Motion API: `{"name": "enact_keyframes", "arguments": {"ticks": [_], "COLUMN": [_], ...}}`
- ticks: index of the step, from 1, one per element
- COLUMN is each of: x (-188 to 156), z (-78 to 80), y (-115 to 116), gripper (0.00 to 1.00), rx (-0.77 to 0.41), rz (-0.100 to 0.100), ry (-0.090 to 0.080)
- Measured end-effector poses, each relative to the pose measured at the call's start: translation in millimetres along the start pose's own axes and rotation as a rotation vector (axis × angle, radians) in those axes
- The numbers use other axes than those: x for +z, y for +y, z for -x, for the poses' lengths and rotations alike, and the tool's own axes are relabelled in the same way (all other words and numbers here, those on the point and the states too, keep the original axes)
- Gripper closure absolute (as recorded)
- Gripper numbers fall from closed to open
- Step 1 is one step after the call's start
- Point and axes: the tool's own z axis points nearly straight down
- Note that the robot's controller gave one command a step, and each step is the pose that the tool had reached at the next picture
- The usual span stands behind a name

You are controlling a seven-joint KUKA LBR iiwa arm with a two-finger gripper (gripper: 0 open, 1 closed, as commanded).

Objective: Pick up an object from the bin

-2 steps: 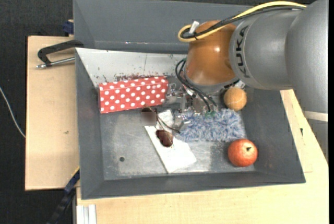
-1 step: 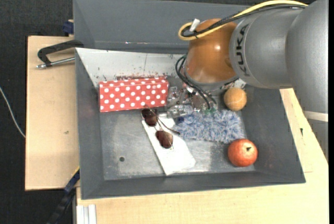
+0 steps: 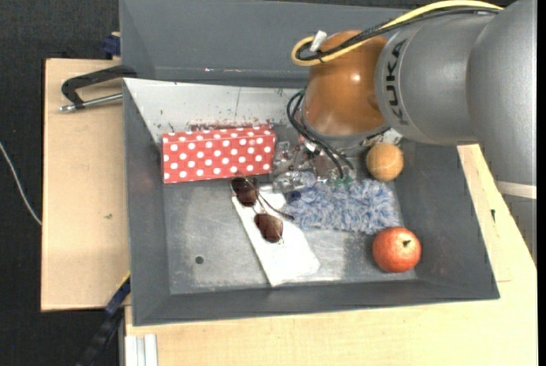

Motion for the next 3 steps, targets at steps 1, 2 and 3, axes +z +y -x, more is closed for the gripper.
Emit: {"name": "enact_keyframes", "arguments": {"ticks": [1, 2, 3], "x": [-88.3, -94.4, -36.2], "z": [-3.8, -3.1, -4.0], "y": [25.7, 27.8, 43.6], "gripper": [1.0, 1.0, 1.0], "rx": [-0.009, -0.011, -0.038], "rz": [0.002, 0.002, 0.001], "ry": [0.031, 0.028, 0.011]}}
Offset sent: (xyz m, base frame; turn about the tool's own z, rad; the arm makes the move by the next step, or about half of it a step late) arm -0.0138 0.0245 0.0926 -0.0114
